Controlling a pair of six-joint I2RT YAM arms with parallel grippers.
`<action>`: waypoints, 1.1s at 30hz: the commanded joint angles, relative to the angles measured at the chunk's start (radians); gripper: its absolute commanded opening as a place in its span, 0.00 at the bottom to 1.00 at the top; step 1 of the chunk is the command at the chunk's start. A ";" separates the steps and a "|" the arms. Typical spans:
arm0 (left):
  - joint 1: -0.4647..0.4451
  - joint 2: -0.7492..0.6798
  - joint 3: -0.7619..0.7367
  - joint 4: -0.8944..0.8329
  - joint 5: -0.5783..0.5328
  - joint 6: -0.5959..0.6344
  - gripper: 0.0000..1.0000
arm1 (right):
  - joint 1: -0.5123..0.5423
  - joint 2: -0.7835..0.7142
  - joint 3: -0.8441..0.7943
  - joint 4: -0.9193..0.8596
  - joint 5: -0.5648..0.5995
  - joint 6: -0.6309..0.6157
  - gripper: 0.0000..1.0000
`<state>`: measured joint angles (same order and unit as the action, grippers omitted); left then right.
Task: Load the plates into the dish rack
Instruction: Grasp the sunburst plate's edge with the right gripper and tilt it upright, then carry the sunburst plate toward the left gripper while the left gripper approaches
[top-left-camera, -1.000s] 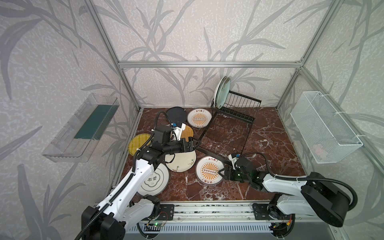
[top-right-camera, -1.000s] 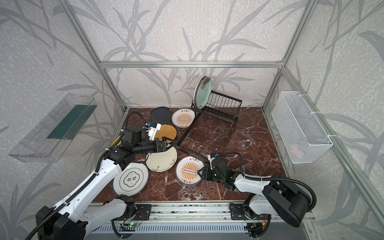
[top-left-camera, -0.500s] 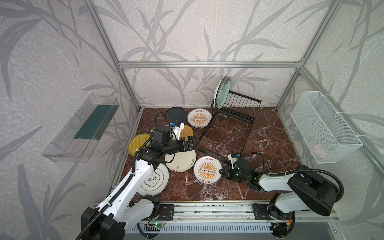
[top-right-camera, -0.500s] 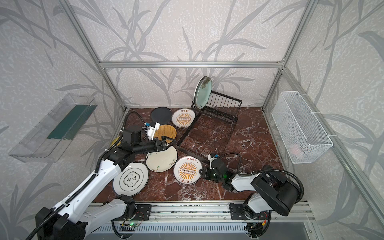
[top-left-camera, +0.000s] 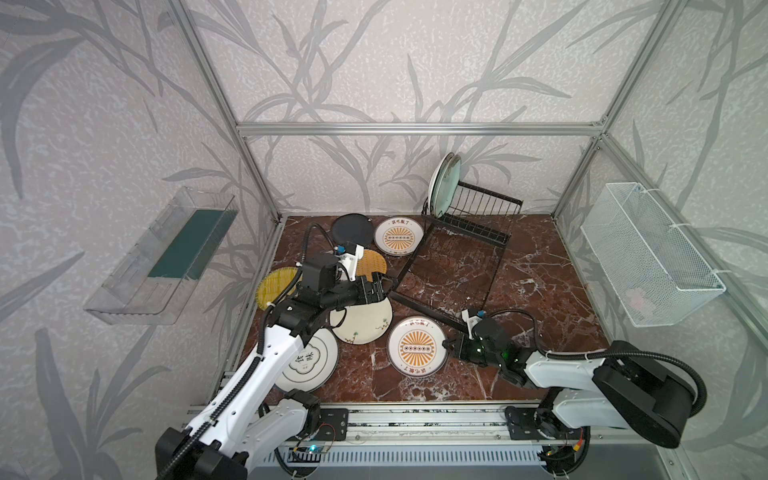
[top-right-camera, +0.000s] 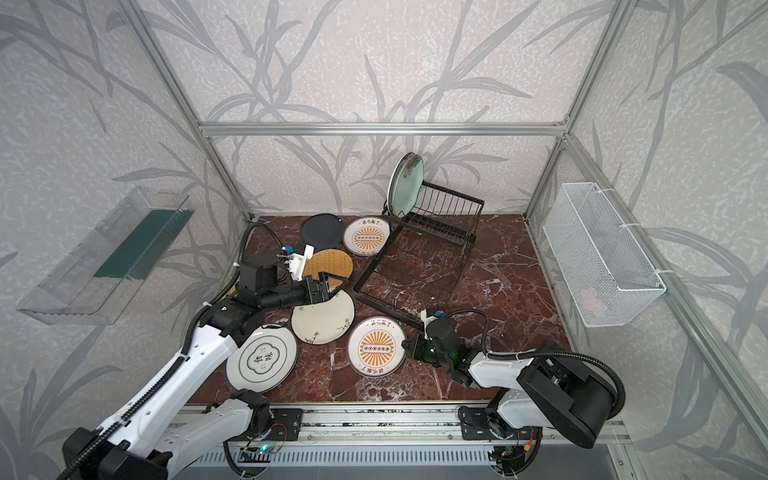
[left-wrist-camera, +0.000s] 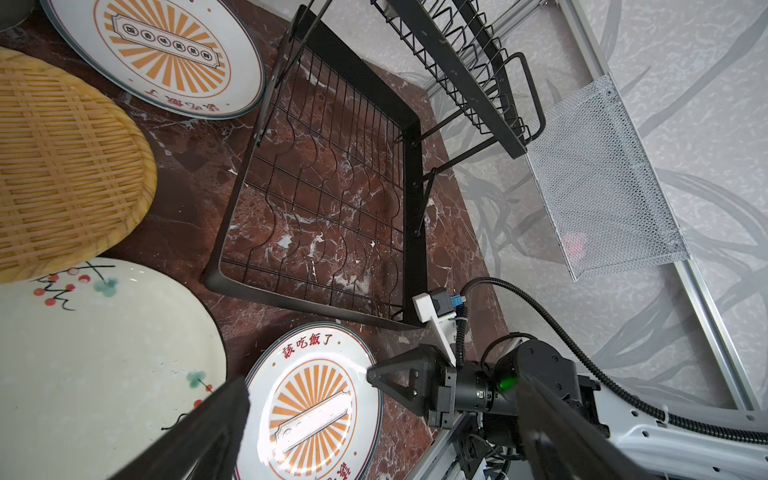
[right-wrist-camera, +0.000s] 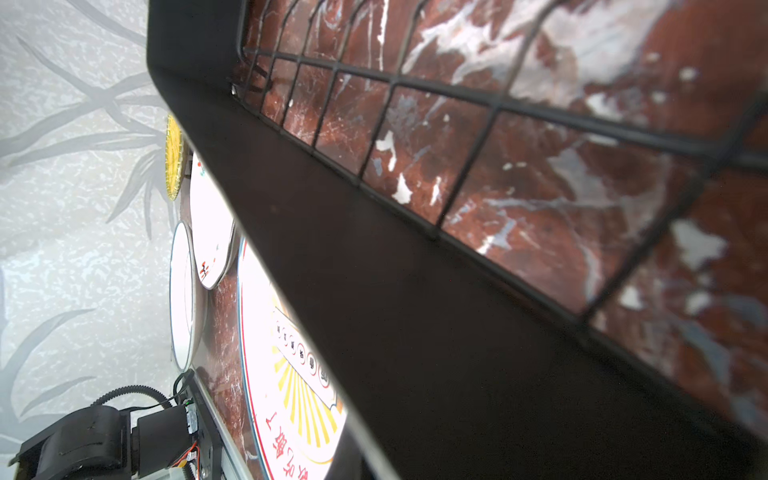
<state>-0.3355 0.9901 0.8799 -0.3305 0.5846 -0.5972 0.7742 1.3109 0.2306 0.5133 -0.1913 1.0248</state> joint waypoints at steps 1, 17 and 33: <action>0.007 -0.022 -0.001 -0.018 -0.027 0.009 0.99 | 0.007 -0.052 -0.005 -0.103 0.010 0.010 0.00; 0.016 -0.042 0.059 -0.098 -0.101 0.051 0.99 | 0.007 -0.207 0.182 -0.337 -0.081 0.023 0.00; 0.107 0.001 0.088 0.017 0.031 -0.114 0.99 | -0.205 -0.128 0.489 -0.390 -0.204 0.038 0.00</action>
<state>-0.2390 0.9787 0.9668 -0.3824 0.5594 -0.6407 0.6102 1.1751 0.6716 0.1265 -0.3454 1.0489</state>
